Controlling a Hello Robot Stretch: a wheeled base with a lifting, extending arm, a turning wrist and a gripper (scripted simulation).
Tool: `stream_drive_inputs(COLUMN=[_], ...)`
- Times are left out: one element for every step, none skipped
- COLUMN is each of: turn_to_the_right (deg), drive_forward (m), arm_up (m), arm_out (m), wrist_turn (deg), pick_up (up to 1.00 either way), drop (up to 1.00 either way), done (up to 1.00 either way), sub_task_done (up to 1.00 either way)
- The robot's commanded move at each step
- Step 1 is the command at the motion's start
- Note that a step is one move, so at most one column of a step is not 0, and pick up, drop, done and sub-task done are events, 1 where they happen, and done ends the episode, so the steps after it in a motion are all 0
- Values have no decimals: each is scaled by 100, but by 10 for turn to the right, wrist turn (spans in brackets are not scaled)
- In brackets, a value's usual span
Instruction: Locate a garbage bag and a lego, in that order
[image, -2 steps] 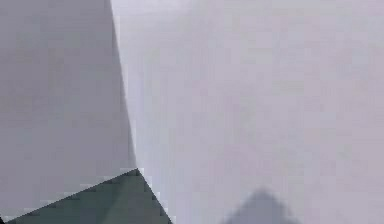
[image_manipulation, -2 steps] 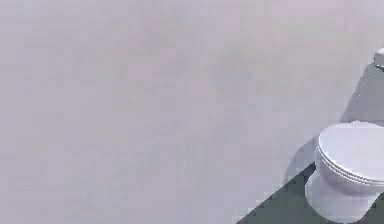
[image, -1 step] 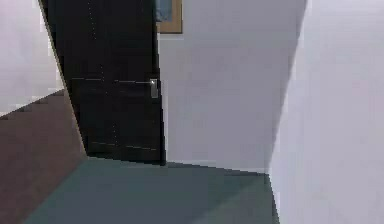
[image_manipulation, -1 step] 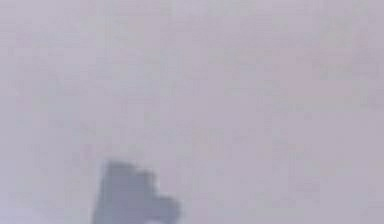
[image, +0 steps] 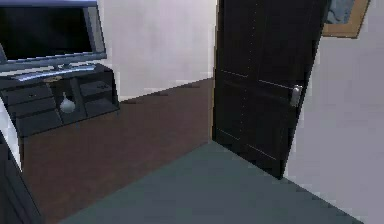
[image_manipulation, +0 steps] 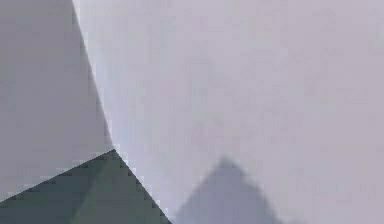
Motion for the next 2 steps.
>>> stream_drive_inputs(turn_to_the_right=[0, -90], drive_forward=[50, 0], arm_up=[0, 0], arm_out=[0, 0], wrist_turn=[0, 0], pick_up=[0, 0], drop=[0, 0], done=[0, 0], sub_task_done=[0, 0])
